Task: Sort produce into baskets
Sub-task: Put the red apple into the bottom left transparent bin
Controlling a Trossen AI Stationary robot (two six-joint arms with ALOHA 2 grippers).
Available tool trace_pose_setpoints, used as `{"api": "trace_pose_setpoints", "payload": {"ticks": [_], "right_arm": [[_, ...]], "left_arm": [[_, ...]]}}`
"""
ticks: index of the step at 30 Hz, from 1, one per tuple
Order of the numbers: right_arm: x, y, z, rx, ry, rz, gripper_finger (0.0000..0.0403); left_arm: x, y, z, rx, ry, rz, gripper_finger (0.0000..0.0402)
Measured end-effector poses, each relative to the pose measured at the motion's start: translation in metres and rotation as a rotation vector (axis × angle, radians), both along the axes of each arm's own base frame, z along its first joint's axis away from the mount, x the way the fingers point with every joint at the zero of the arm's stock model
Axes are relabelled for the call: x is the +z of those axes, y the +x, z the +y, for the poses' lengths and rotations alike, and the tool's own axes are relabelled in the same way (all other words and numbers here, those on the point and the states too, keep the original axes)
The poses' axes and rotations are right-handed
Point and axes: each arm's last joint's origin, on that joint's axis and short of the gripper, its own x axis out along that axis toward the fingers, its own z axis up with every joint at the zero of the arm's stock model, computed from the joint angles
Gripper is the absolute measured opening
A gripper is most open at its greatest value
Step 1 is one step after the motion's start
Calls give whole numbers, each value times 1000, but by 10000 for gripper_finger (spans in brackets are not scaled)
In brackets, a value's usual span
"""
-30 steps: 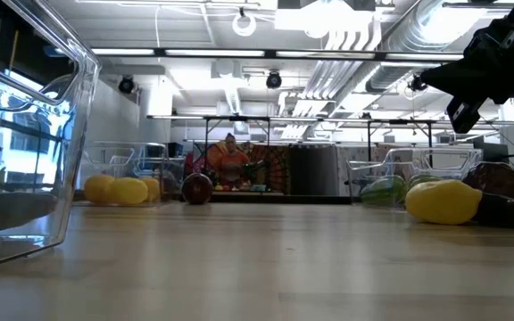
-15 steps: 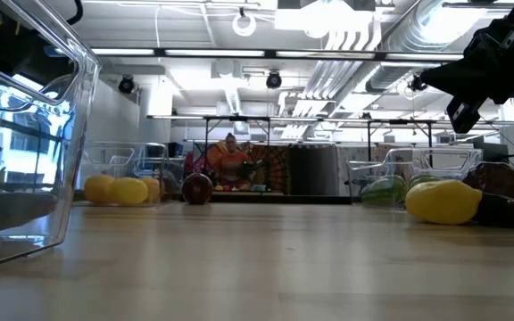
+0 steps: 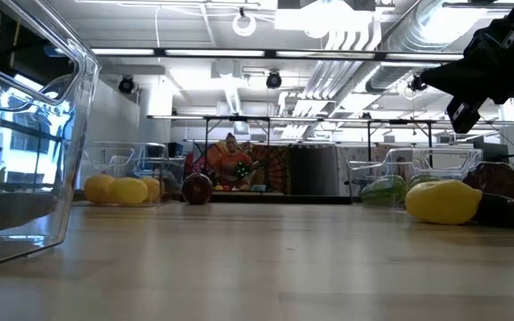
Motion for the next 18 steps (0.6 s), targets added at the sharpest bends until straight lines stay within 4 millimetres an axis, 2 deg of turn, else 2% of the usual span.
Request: {"api": "trace_pose_setpoints", "payload": {"ticks": [6, 18], "right_arm": [[0, 0, 0, 0, 0, 0, 0], [0, 0, 0, 0, 0, 0, 0]], "left_arm": [[-14, 1, -2, 8, -38, -17, 397], [-19, 1, 0, -35, 5, -21, 394]]}}
